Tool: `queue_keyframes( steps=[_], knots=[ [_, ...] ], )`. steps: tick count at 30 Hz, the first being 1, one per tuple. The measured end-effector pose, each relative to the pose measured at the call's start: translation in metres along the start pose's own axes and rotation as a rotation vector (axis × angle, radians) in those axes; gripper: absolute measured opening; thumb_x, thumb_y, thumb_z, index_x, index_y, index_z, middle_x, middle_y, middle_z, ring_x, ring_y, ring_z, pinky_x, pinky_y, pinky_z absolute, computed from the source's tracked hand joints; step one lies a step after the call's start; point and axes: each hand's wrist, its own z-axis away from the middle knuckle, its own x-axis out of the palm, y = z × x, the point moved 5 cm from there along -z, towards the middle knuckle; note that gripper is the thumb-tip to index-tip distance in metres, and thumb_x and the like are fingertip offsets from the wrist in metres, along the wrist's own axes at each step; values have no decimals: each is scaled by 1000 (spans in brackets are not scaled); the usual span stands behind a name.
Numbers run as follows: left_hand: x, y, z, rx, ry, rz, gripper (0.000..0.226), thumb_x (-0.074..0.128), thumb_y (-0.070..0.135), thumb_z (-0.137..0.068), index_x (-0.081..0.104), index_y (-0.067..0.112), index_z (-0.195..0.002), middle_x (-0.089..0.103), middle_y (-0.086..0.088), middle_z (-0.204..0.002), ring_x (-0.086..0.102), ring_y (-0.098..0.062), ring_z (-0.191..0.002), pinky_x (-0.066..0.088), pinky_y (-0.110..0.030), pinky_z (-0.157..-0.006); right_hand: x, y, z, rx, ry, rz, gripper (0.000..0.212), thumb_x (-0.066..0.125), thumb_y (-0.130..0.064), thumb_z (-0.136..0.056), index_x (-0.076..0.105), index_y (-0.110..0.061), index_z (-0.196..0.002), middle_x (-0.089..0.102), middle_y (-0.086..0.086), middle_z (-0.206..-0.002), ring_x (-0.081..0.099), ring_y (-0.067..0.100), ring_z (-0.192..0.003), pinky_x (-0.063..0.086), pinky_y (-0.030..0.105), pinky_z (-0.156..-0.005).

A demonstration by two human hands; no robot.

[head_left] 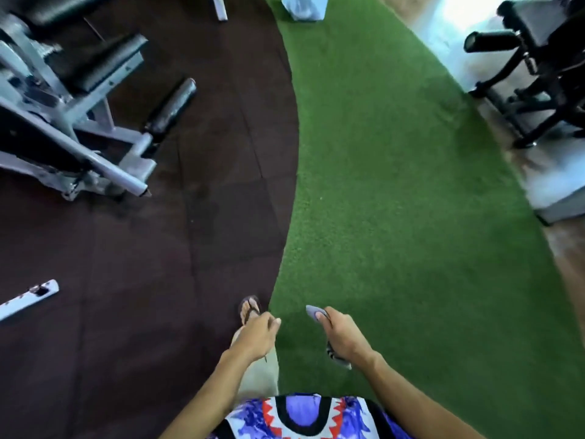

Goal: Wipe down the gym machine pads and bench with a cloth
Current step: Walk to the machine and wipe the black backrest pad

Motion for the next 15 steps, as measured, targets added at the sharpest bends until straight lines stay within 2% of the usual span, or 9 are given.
queue_keyframes(
  steps=[2, 3, 5, 6, 9, 11, 15],
  knots=[
    [-43, 21, -45, -6, -5, 12, 37, 38, 38, -101, 57, 11, -116, 59, -22, -129, 54, -39, -122, 43, -40, -103, -23, -33, -51, 19, -1, 9, 70, 27, -73, -90, 61, -12, -101, 73, 8, -107, 68, 29, -99, 52, 45, -88],
    [-67, 30, -69, -6, -2, 7, 37, 38, 38, -101, 58, 11, -114, 60, -22, -128, 54, -39, -122, 42, -40, -104, -36, -53, -74, 39, -7, 28, 60, 33, -63, -96, 60, -10, -98, 73, 9, -103, 67, 30, -94, 51, 43, -83],
    [-120, 51, -109, -1, -1, 26, 36, 39, 40, -100, 60, 11, -106, 68, -13, -114, 61, -31, -111, 46, -39, -97, -61, -91, -123, 52, 10, 46, 41, 40, -45, -102, 56, -9, -87, 71, 7, -92, 63, 27, -81, 46, 37, -71],
    [-148, 60, -128, 0, -10, 39, 36, 39, 41, -100, 61, 12, -103, 71, -9, -109, 64, -28, -105, 48, -38, -93, -74, -111, -148, 55, 9, 39, 37, 41, -41, -102, 52, -13, -81, 68, 3, -85, 60, 24, -75, 42, 34, -67],
    [-234, 93, -181, 7, -12, 26, 38, 38, 41, -101, 60, 11, -109, 67, -6, -110, 62, -26, -105, 46, -35, -90, -113, -174, -222, 51, 31, 33, 36, 42, -38, -103, 41, -23, -71, 54, -7, -69, 52, 18, -66, 38, 31, -63],
    [-287, 114, -214, -2, -1, 38, 39, 37, 41, -101, 60, 11, -111, 65, -6, -111, 60, -24, -105, 45, -36, -90, -135, -212, -272, 32, 19, 25, 38, 43, -35, -103, 37, -27, -67, 46, -15, -65, 48, 13, -63, 36, 25, -60],
    [-365, 149, -290, -11, 5, 92, 39, 37, 41, -101, 60, 11, -108, 65, -4, -107, 61, -20, -99, 46, -33, -87, -182, -273, -378, 38, 9, 21, 38, 42, -39, -103, 37, -27, -67, 49, -8, -67, 47, 16, -64, 32, 29, -64]
  ],
)
